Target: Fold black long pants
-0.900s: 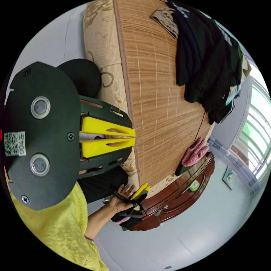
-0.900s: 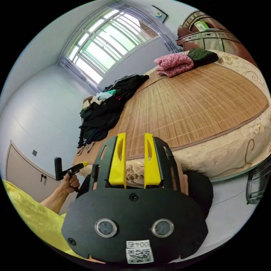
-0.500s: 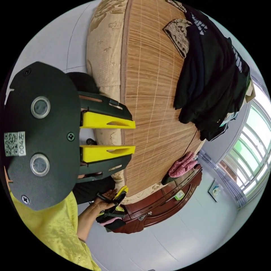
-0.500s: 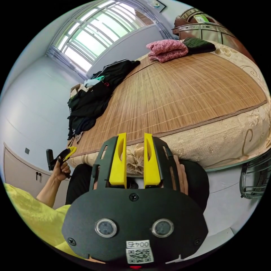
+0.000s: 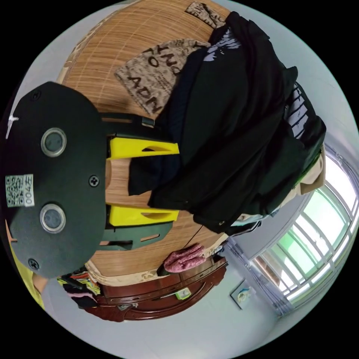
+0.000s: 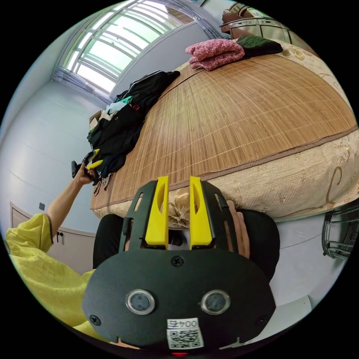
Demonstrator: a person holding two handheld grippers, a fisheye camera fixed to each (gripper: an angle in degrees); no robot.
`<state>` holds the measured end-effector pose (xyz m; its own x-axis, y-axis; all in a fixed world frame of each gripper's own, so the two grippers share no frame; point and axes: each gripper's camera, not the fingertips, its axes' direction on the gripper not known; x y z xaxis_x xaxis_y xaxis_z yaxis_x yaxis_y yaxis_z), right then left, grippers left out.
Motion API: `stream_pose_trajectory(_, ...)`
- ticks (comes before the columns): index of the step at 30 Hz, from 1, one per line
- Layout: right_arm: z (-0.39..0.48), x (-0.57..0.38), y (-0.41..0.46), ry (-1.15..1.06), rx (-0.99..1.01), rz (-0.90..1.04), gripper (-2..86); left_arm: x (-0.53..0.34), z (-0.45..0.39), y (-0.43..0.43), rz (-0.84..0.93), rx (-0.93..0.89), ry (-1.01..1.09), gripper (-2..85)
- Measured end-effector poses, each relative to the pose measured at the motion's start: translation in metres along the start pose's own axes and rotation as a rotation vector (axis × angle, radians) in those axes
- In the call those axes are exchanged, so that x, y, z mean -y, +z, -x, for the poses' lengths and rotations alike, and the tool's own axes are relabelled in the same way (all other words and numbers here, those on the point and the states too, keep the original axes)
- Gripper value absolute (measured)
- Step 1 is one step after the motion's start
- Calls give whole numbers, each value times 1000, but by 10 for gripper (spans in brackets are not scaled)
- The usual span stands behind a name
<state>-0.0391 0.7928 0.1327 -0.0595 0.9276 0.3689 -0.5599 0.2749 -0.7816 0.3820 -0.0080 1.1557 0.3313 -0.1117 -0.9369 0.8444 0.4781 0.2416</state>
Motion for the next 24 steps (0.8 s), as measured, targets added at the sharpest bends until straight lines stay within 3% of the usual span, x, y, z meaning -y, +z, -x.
stream_pose_trajectory(5, -23, 12, 41, 8, -14, 47, 79, 31, -4, 19, 9, 6, -26, 141)
stream_pose_trajectory(7, -32, 16, 52, 17, -10, 49, 76, 38, -5, 18, 56, 10, -52, 51)
stream_pose_trajectory(11, -47, 22, 76, 12, 7, 39, 66, 19, -33, -20, -91, -72, 66, 33)
stream_pose_trajectory(14, -55, 24, 92, 1, 12, 35, 61, -30, -68, -55, -125, -6, 214, 26)
stream_pose_trajectory(18, -65, 26, 108, 1, 33, 22, 56, -128, -104, -77, -20, 28, 378, 23)
stream_pose_trajectory(21, -74, 29, 121, 16, 50, 13, 57, -179, -100, -72, 65, 22, 267, 22)
stream_pose_trajectory(24, -79, 32, 137, 14, 51, 29, 63, -207, -96, -71, 151, -103, 184, 19)
